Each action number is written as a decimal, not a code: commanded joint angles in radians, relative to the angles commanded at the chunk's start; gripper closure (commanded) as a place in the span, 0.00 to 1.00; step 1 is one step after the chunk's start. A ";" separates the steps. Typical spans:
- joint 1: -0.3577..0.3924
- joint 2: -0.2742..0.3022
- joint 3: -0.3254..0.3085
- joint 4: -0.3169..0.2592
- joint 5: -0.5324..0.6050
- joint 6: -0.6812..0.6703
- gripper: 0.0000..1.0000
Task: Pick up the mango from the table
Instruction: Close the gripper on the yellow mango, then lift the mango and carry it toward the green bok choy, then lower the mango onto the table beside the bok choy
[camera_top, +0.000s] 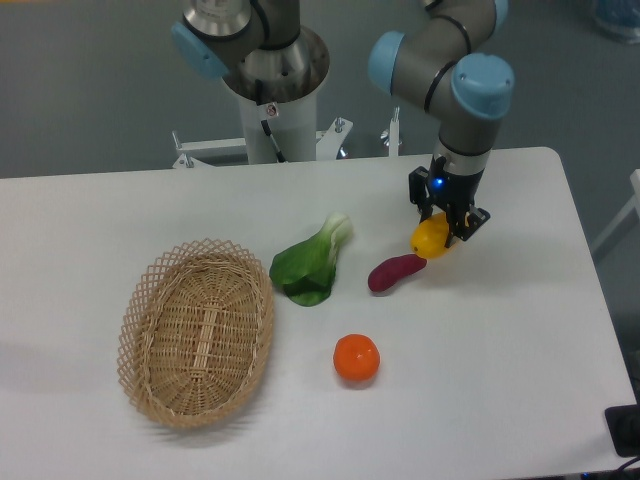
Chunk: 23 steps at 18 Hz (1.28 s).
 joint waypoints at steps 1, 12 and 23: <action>-0.022 0.002 0.005 0.000 0.000 -0.035 0.49; -0.210 0.066 0.026 -0.015 0.002 -0.253 0.49; -0.287 0.107 0.057 -0.080 0.000 -0.333 0.50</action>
